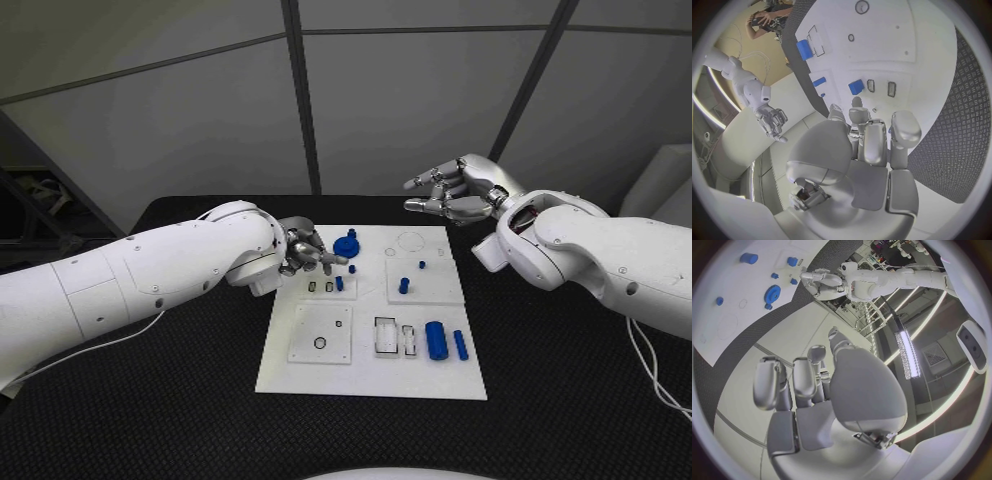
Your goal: Assemble the parts on the task board
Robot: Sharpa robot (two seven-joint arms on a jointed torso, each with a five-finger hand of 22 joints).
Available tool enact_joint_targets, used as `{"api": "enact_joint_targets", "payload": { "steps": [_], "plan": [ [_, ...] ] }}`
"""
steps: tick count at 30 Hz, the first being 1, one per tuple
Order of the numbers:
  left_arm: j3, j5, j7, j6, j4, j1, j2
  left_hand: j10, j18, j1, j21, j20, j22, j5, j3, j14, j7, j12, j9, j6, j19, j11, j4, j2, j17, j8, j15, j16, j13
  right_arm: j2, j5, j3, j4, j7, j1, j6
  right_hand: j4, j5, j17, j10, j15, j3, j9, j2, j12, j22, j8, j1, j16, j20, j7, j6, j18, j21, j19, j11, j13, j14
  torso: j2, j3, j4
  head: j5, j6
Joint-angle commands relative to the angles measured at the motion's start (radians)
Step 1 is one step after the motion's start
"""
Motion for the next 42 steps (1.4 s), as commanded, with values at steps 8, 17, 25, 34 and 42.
{"api": "enact_joint_targets", "payload": {
  "steps": [8, 17, 25, 34, 42],
  "plan": [
    [-0.012, -0.054, -0.105, 0.079, -0.042, 0.007, 0.052, 0.006, -0.026, 0.011, 0.035, 0.0, 0.06, 0.001, -0.004, 0.045, -0.001, 0.023, 0.037, -0.009, 0.033, 0.0, -0.001, 0.004, 0.028, -0.006, 0.004, 0.021, 0.049, -0.001, -0.005, 0.001, 0.002, -0.03, 0.003, -0.009, 0.0, 0.005, 0.002, 0.011, 0.001, -0.005, -0.001, 0.005, 0.008, 0.037, -0.004, -0.004, -0.002, 0.0, 0.002, 0.007, 0.004, 0.005, 0.011, -0.001, 0.003, 0.01, 0.004, -0.0018, 0.0009, 0.001, -0.007],
    [-0.015, -0.063, -0.117, 0.106, -0.057, 0.01, 0.079, 0.018, -0.032, 0.001, 0.055, -0.001, 0.096, -0.001, -0.013, 0.051, -0.003, 0.044, 0.068, -0.006, 0.047, -0.002, 0.001, -0.001, 0.049, -0.008, 0.003, 0.038, 0.089, 0.002, -0.009, 0.001, 0.0, -0.042, 0.003, -0.006, 0.001, 0.007, 0.0, 0.012, 0.0, -0.006, -0.001, 0.005, 0.009, 0.036, -0.004, -0.006, -0.004, 0.0, 0.002, 0.007, 0.004, 0.004, 0.011, -0.002, 0.003, 0.01, 0.005, -0.0016, 0.0005, 0.0, -0.013],
    [-0.016, -0.065, -0.12, 0.123, -0.062, 0.01, 0.087, 0.02, -0.033, 0.002, 0.06, -0.001, 0.105, 0.001, -0.012, 0.052, -0.004, 0.046, 0.077, -0.006, 0.05, -0.003, 0.0, 0.0, 0.054, -0.009, 0.003, 0.042, 0.096, 0.005, -0.011, 0.001, -0.004, -0.047, 0.003, -0.002, 0.002, 0.007, 0.0, 0.012, 0.0, -0.006, -0.001, 0.006, 0.008, 0.035, -0.004, -0.007, -0.004, 0.0, 0.002, 0.007, 0.005, 0.003, 0.011, -0.002, 0.002, 0.01, 0.004, -0.0022, 0.0016, -0.001, -0.018],
    [-0.016, -0.065, -0.123, 0.141, -0.067, 0.012, 0.096, 0.024, -0.035, 0.025, 0.068, -0.002, 0.119, 0.008, -0.005, 0.054, -0.005, 0.046, 0.104, -0.006, 0.053, -0.004, -0.01, 0.001, 0.063, -0.014, 0.002, 0.05, 0.117, 0.01, -0.012, 0.001, -0.008, -0.052, 0.003, 0.005, 0.003, 0.008, -0.001, 0.012, 0.0, -0.007, -0.001, 0.006, 0.008, 0.034, -0.004, -0.009, -0.006, -0.001, 0.002, 0.008, 0.005, 0.002, 0.011, -0.002, 0.001, 0.01, 0.006, -0.002, -0.0003, -0.002, -0.021],
    [-0.016, -0.065, -0.12, 0.145, -0.077, 0.013, 0.102, 0.026, -0.035, 0.096, 0.071, -0.004, 0.127, 0.026, 0.033, 0.054, -0.009, 0.034, 0.137, -0.008, 0.051, -0.007, -0.054, 0.024, 0.068, -0.023, -0.001, 0.054, 0.137, 0.011, -0.012, 0.001, -0.009, -0.053, 0.003, 0.009, 0.003, 0.009, -0.003, 0.013, 0.0, -0.007, -0.001, 0.007, 0.009, 0.034, -0.004, -0.01, -0.007, -0.001, 0.002, 0.008, 0.005, 0.001, 0.01, -0.002, 0.001, 0.01, 0.006, -0.0023, 0.0008, -0.003, -0.026]
  ]
}}
